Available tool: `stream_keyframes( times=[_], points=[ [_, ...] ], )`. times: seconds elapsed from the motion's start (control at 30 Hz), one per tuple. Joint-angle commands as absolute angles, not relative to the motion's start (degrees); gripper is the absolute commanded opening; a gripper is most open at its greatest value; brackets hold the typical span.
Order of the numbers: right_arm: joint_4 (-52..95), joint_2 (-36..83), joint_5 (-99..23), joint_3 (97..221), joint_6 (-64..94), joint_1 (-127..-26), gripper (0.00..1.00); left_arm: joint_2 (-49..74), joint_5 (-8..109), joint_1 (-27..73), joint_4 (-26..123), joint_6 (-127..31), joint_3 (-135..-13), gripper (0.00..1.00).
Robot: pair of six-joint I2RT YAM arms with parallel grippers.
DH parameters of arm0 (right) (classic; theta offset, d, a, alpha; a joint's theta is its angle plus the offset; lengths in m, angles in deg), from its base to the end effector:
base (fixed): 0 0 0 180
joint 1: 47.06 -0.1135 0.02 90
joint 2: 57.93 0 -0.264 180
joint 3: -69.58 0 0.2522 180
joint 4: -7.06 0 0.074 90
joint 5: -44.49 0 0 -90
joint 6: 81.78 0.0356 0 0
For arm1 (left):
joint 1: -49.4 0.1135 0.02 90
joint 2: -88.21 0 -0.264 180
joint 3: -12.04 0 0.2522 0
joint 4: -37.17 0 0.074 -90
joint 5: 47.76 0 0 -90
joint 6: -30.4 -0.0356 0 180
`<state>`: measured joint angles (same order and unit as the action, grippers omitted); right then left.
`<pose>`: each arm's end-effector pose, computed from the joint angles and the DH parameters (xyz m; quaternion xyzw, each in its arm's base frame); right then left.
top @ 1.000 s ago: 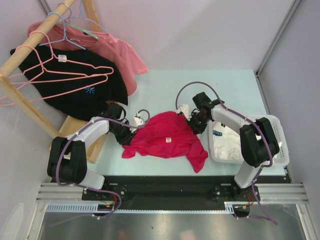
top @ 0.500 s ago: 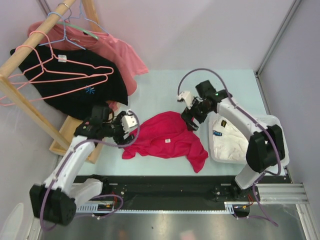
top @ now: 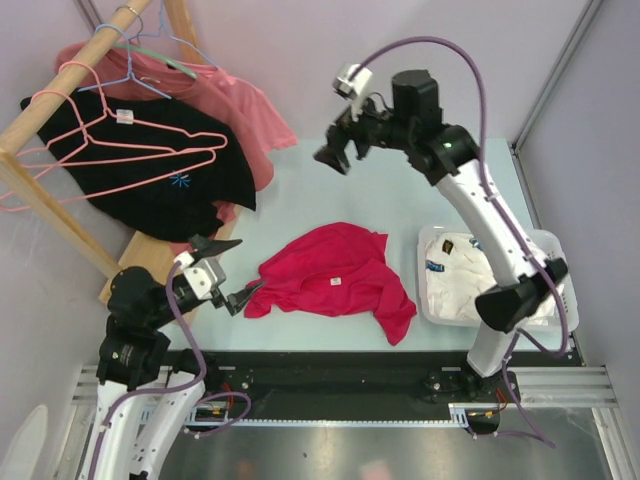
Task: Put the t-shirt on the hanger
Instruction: Pick up the hanger from the clothesline.
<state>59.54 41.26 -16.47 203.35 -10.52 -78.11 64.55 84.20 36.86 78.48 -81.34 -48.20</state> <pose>0.3079 0.2056 0.4849 -0.4633 0.6478 0.2626 0.5447 0.0737 -0.0408 0.3615 0.4342 0.5849 -0.2118 0.6515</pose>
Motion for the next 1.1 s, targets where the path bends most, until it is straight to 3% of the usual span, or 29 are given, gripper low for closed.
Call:
stream_keyframes(
  times=[0.0,0.03,0.07,0.17,0.23,0.27,0.37,0.93,1.07],
  points=[
    [46.3,51.5,-14.3,212.1,-4.9,-82.5,0.95,66.8,88.6,36.8,76.1,-73.8,-45.8,0.93],
    [44.1,53.0,-14.0,214.5,-4.4,-83.3,0.94,67.2,89.8,36.8,76.8,-74.4,-45.1,0.93],
    [39.1,55.9,-13.6,215.3,-4.2,-84.5,0.92,67.6,90.1,36.8,76.9,-74.0,-44.6,1.00],
    [28.0,61.9,-17.2,217.6,-2.9,-86.8,0.91,69.0,90.2,36.9,76.1,-72.3,-43.1,1.00],
    [25.5,66.1,-17.2,223.8,-0.8,-87.3,0.84,69.0,91.4,37.0,76.0,-72.0,-42.9,1.00],
    [23.4,69.2,-16.4,225.4,-0.1,-87.8,0.75,69.0,91.4,37.2,76.5,-72.1,-42.9,1.00],
    [17.1,71.5,-16.0,225.9,2.5,-88.7,0.68,69.3,90.8,37.2,78.3,-73.9,-43.6,1.00],
    [8.1,79.0,-13.9,226.3,2.6,-92.0,0.67,71.7,89.4,37.2,79.2,-76.0,-42.4,1.00],
    [7.5,79.7,-13.1,226.9,2.4,-92.5,0.61,71.6,89.5,37.2,79.3,-76.3,-42.2,1.00]
  ],
)
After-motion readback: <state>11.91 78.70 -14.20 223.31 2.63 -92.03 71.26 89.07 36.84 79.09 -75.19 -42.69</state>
